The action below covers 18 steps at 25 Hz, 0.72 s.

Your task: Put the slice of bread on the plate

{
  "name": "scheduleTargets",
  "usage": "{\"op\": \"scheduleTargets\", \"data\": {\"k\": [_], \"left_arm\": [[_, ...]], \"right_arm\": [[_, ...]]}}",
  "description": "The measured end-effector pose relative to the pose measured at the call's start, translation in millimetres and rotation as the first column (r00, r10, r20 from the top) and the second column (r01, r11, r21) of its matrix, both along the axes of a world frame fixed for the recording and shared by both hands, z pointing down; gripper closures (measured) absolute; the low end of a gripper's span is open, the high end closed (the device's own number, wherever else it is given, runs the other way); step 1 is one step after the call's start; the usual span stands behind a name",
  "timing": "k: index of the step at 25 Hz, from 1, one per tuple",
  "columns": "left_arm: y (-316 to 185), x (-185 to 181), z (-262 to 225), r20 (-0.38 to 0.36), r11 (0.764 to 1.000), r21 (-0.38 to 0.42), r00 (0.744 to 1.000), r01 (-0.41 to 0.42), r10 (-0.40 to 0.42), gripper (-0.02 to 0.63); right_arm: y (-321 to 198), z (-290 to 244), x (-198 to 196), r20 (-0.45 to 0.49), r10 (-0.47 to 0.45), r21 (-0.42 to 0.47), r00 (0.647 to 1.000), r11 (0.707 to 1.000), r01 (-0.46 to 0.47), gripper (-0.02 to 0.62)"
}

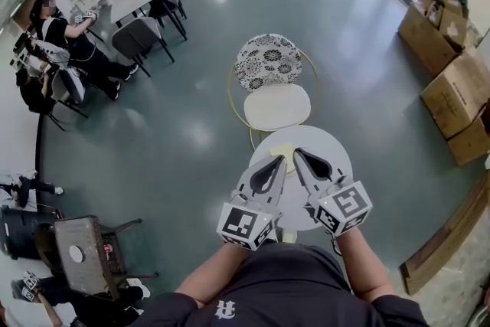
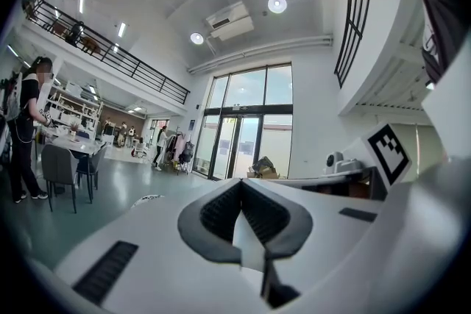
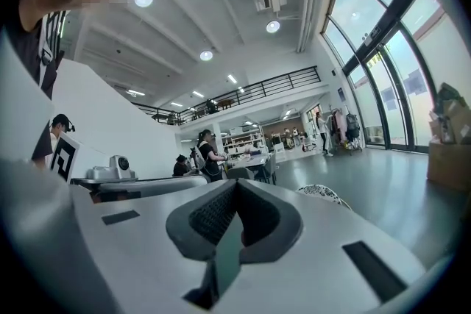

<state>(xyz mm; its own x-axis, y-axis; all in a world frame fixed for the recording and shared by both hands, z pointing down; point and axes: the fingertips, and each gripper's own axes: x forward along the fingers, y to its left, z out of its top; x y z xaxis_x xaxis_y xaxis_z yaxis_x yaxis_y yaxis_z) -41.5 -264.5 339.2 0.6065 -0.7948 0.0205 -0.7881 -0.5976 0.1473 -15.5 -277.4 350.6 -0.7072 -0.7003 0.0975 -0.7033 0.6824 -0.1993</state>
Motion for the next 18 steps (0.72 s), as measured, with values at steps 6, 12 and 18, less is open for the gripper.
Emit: {"op": "scheduleTargets", "data": {"k": [6,12,18], "left_arm": [[1.9,5.4,-10.4,0.003,1.0,0.024,1.0,0.002,-0.002,0.598],[5.7,10.8,-16.0,0.008,0.999,0.039,1.0,0.004,-0.004,0.598],[8.3,11.7,-15.2,0.011,0.999,0.049,1.0,0.007,-0.007,0.598]], "right_arm": [[2.8,-10.7,4.0,0.001,0.0,0.024,1.0,1.0,0.0,0.589],[6.2,-17.0,8.1,0.004,-0.005,0.038,1.0,0.999,0.005,0.589],[8.3,-16.2,6.8,0.002,-0.016,0.048,1.0,0.999,0.016,0.589]]}}
